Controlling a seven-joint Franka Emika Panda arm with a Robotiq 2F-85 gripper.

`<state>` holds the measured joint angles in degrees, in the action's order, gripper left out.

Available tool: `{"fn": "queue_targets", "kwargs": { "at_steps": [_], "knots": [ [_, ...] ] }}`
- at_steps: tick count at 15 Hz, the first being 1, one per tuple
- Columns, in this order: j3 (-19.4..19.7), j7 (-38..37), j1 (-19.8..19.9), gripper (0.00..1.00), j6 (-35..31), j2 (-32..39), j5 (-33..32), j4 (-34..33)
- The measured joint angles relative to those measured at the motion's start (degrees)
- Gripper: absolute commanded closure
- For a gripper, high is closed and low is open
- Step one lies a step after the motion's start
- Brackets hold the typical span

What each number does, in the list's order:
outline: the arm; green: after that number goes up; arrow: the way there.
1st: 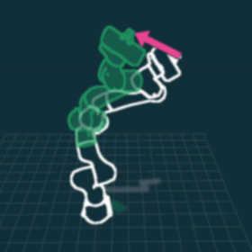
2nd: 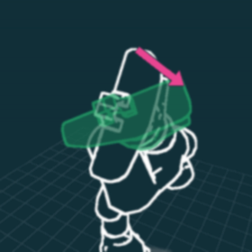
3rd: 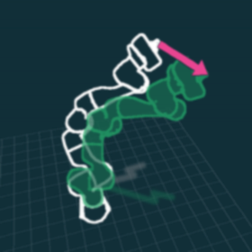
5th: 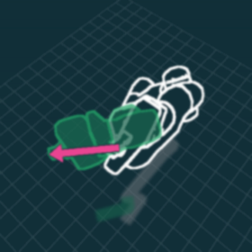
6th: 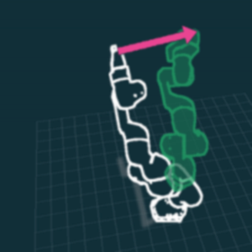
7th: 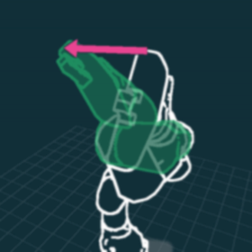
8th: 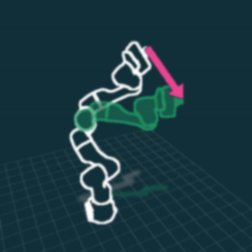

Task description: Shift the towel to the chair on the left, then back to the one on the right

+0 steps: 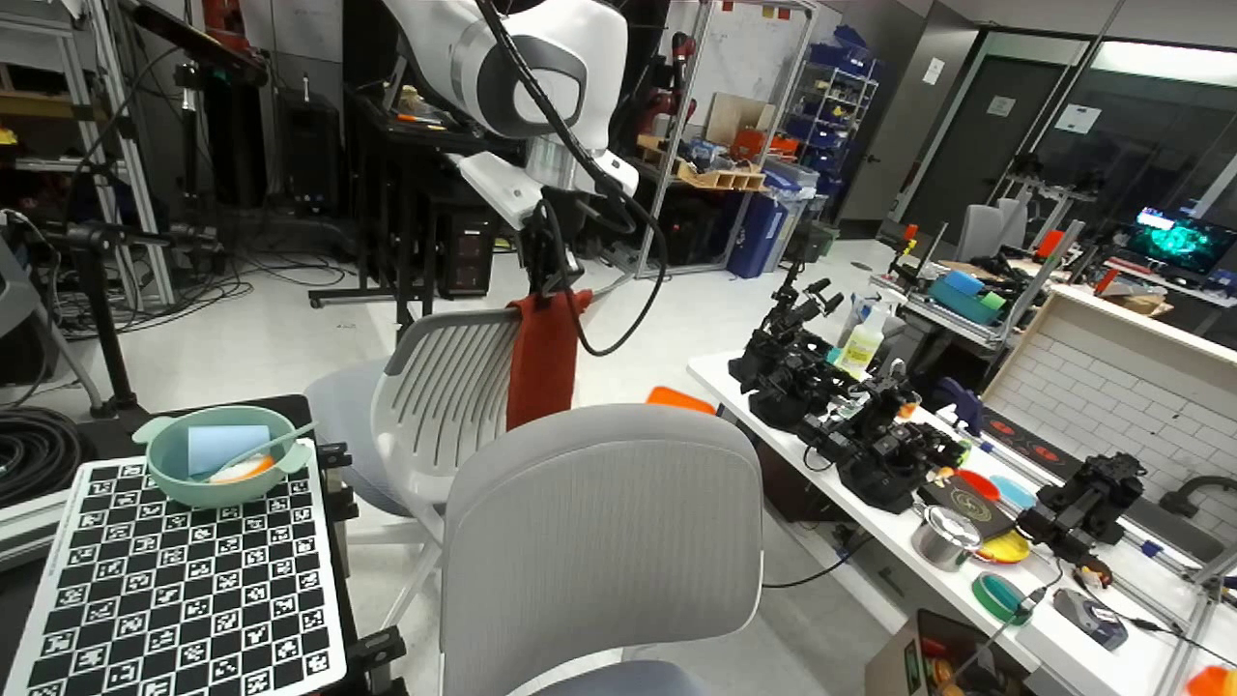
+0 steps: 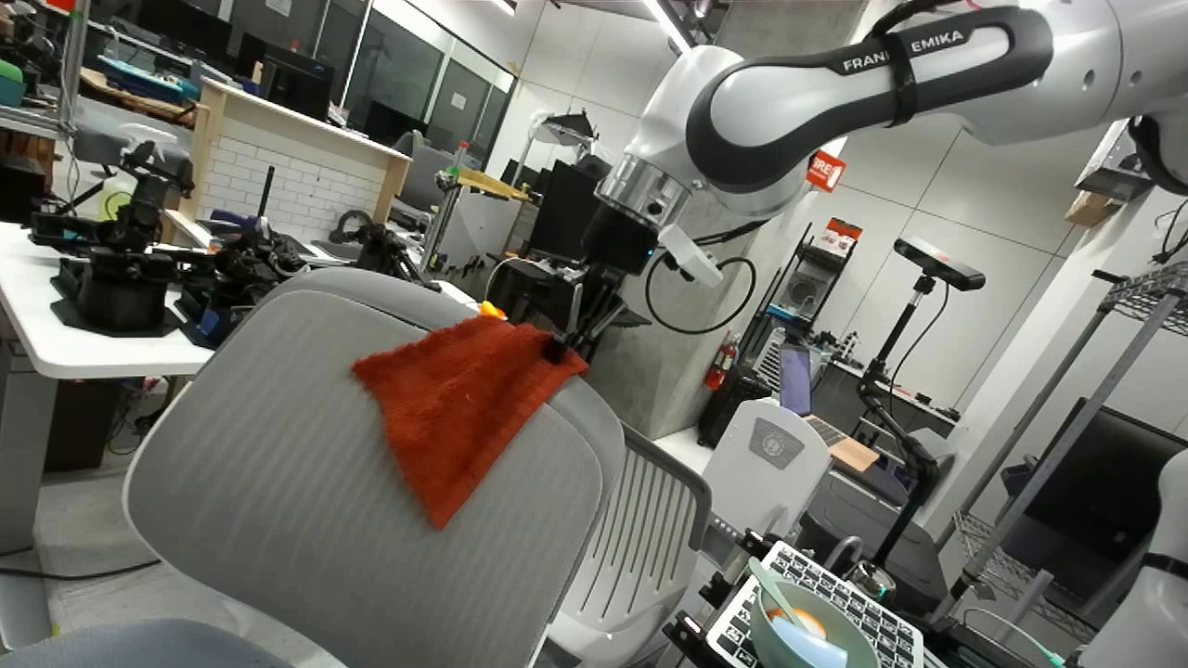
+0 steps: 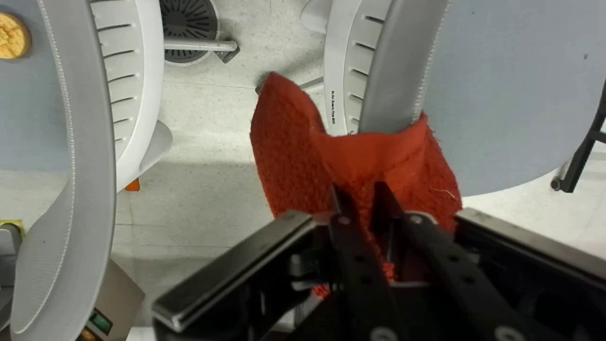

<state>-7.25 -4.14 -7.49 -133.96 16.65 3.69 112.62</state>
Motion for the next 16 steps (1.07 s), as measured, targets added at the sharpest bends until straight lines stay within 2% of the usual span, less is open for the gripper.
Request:
{"fn": "queue_targets", "kwargs": {
  "at_steps": [8, 16],
  "knots": [
    [0.0, -0.1, 0.0, 0.99, 0.0, -2.8, -0.2, -2.0],
    [1.2, 0.0, 1.4, 0.99, 3.5, -9.2, -0.1, -12.1]
  ]
}}
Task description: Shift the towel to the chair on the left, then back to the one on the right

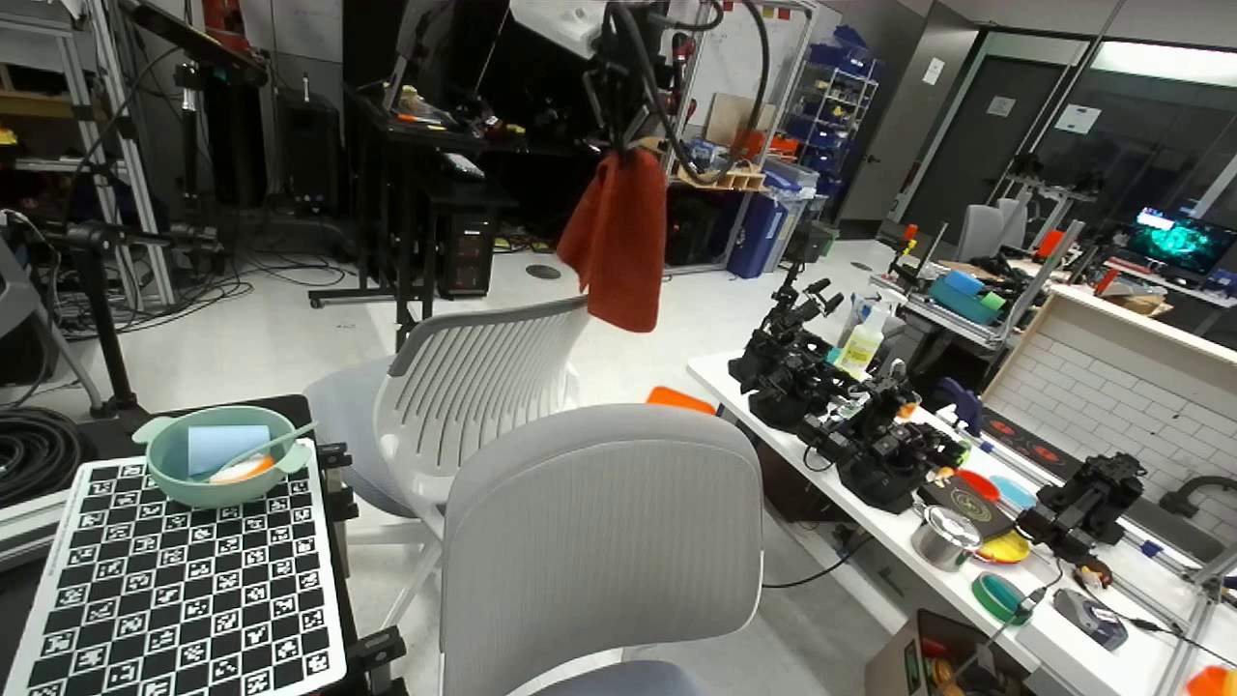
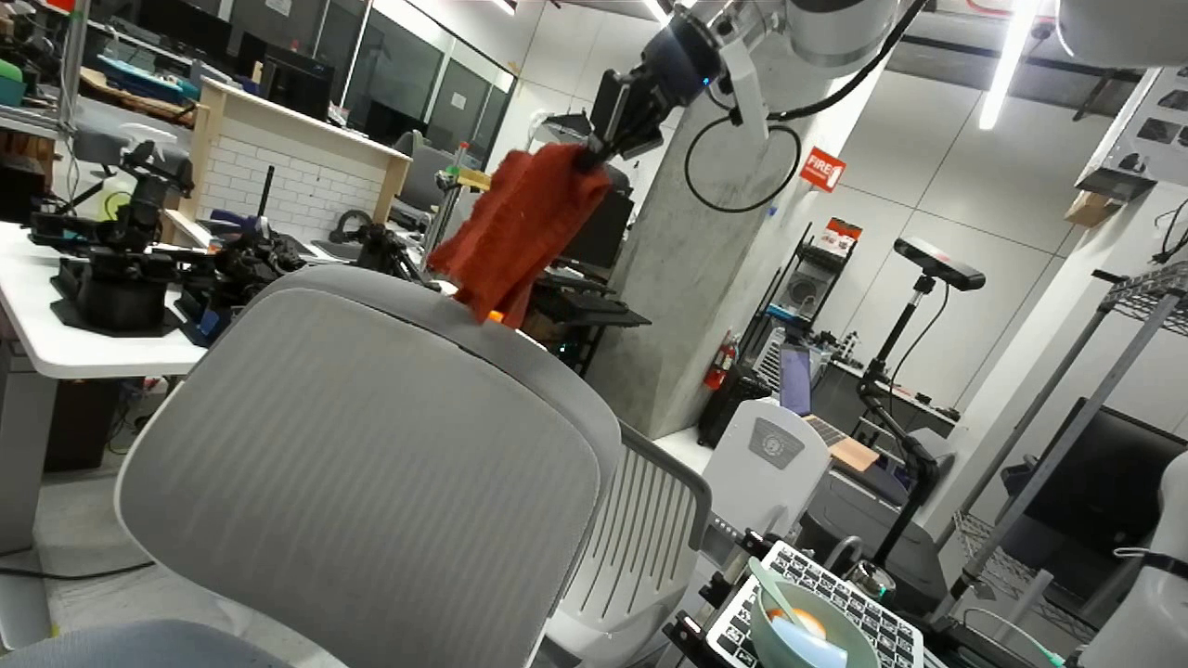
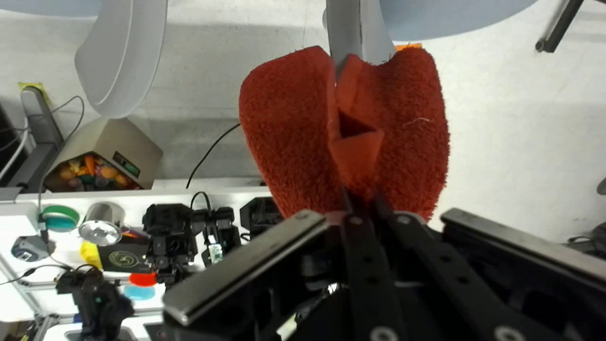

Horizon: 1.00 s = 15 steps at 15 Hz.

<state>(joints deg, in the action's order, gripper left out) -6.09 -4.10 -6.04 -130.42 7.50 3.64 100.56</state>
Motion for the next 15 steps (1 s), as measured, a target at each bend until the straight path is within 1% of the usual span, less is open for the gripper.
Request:
{"fn": "queue_targets", "kwargs": {
  "at_steps": [4, 6, 10, 15],
  "knots": [
    [1.6, 0.6, 2.1, 0.99, 2.9, -0.3, 0.4, -5.9],
    [2.4, 1.4, 3.2, 0.99, 3.5, -0.2, 0.7, -7.4],
    [3.5, 2.5, 4.8, 0.99, 3.5, 0.8, 1.3, -7.4],
    [3.7, 2.5, 5.0, 0.99, 3.5, 3.8, 1.3, -4.5]
  ]
}}
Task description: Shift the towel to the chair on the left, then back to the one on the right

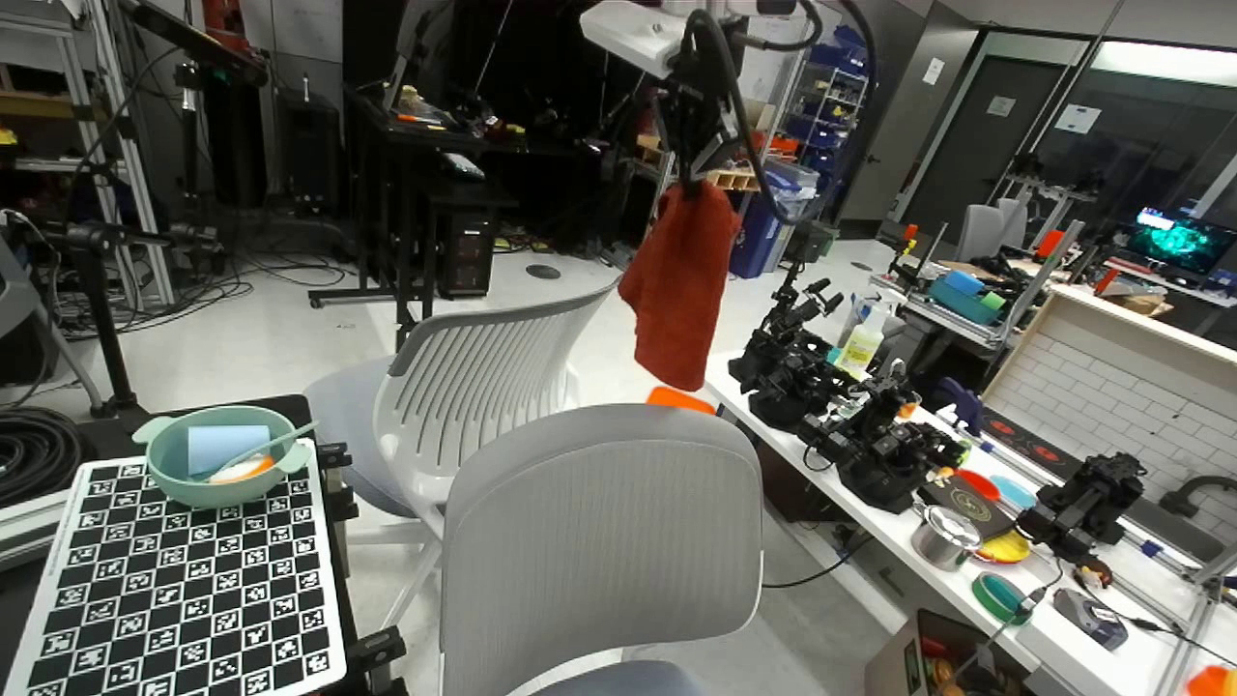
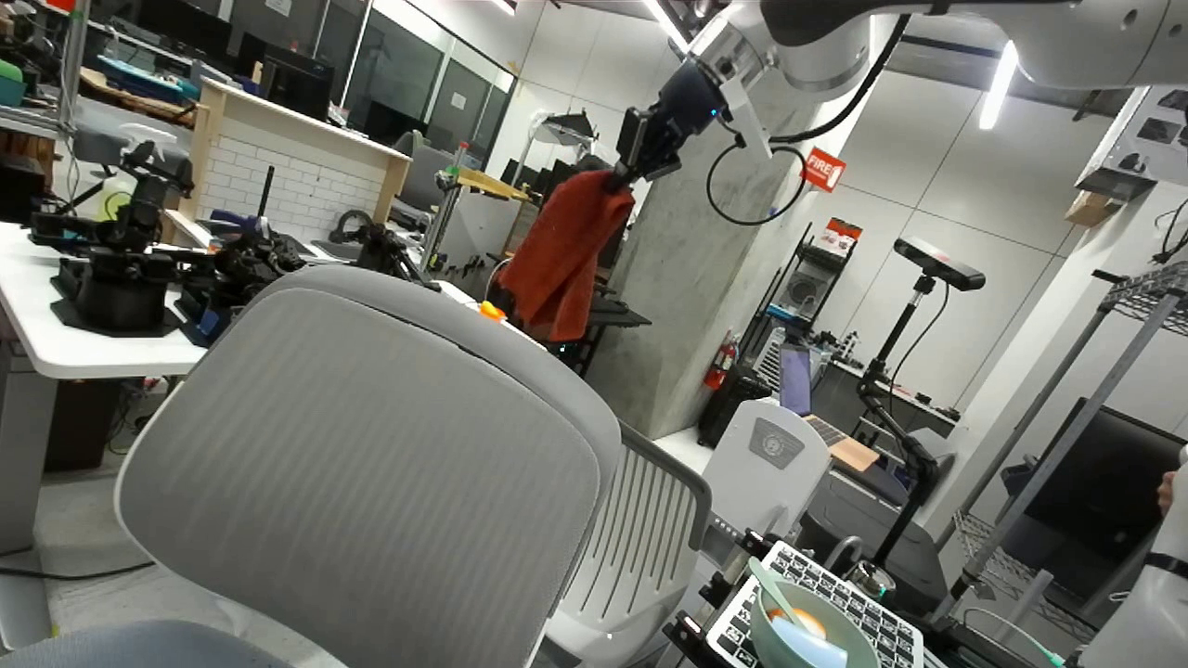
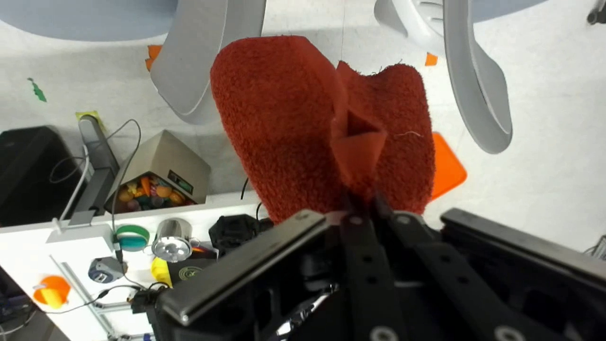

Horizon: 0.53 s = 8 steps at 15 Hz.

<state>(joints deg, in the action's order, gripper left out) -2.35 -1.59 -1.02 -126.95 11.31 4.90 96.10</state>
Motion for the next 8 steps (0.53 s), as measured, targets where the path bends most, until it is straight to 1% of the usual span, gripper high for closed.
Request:
{"fn": "queue_targets", "kwargs": {
  "at_steps": [4, 8],
  "knots": [
    [-0.1, 0.0, -0.2, 0.99, 0.0, 1.2, 0.0, 2.3],
    [-0.1, 0.0, -0.3, 0.99, 0.0, 0.1, -0.2, 3.2]
  ]
}}
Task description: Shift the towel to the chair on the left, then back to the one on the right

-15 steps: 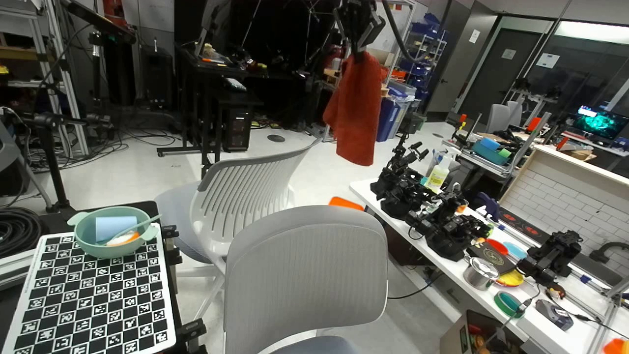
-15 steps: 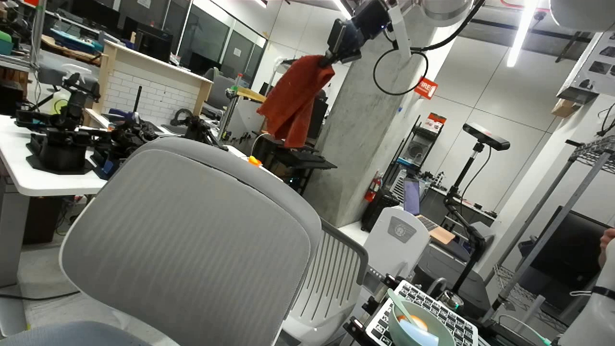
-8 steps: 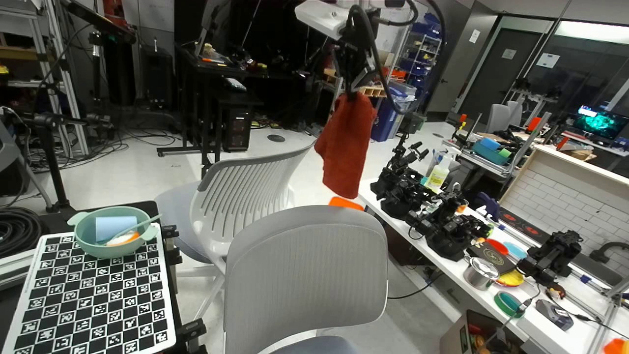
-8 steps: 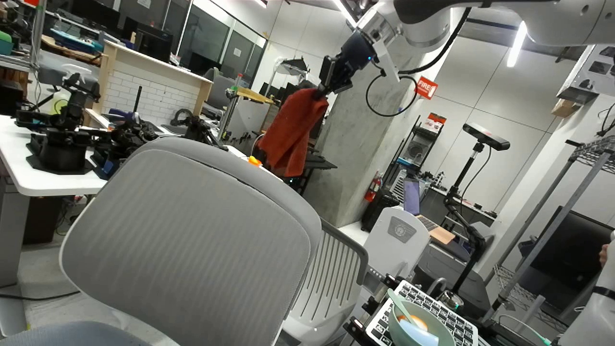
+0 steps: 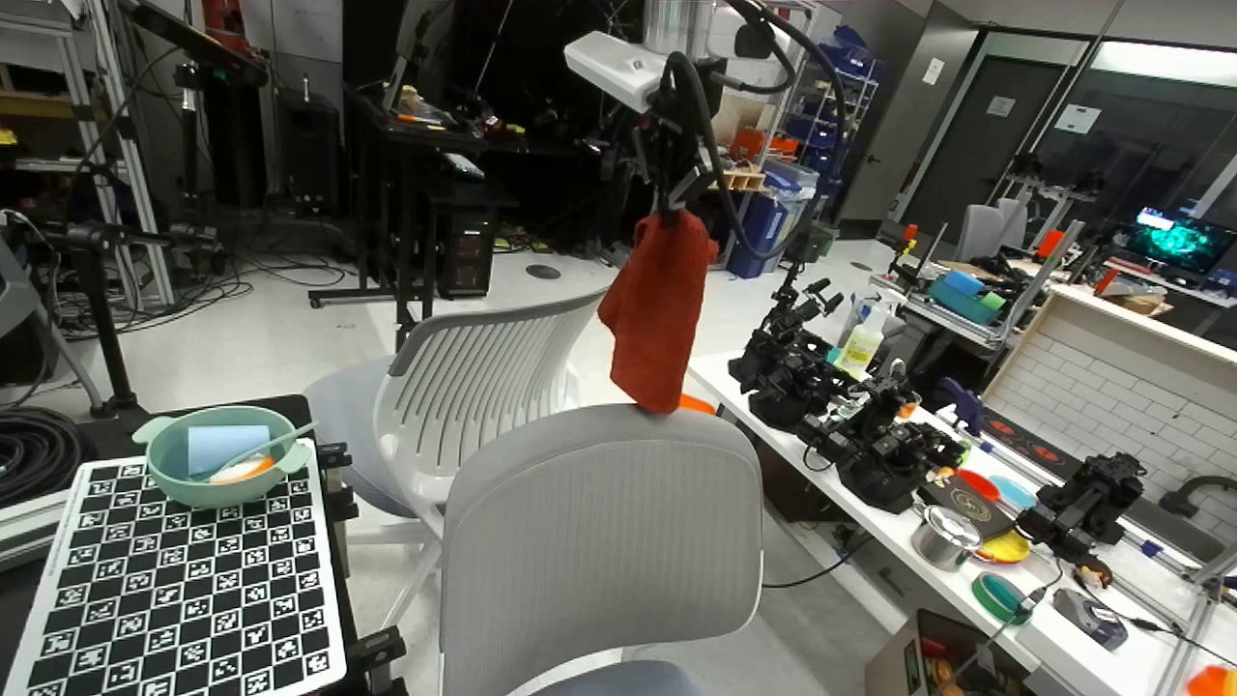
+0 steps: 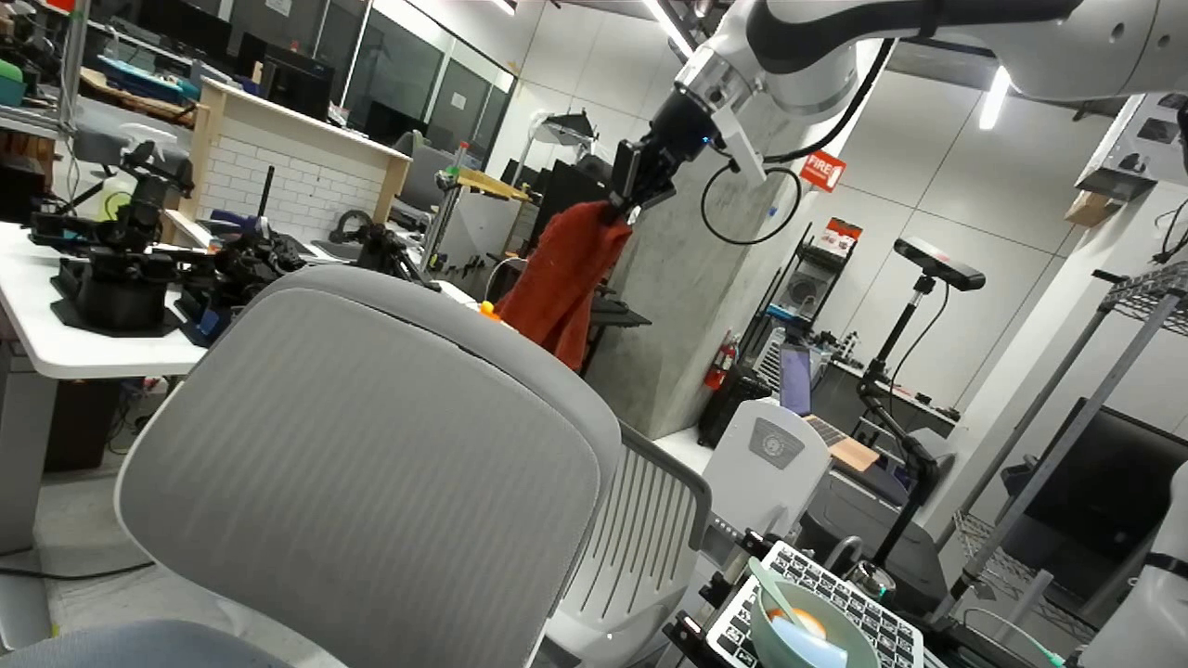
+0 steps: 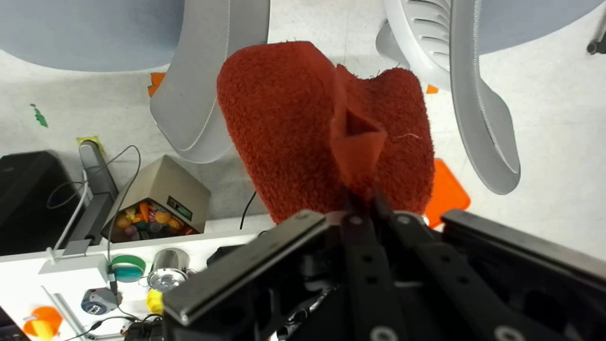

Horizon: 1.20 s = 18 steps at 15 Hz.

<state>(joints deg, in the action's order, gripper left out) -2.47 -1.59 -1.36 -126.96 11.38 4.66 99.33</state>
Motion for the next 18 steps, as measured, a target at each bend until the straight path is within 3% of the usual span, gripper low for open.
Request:
{"fn": "queue_targets", "kwargs": {
  "at_steps": [10, 18],
  "knots": [
    [0.7, 0.2, 0.2, 0.99, -1.0, -10.0, -0.6, 12.8],
    [2.8, 1.4, 1.6, 0.99, -3.1, -10.0, -1.0, 14.7]
  ]
}}
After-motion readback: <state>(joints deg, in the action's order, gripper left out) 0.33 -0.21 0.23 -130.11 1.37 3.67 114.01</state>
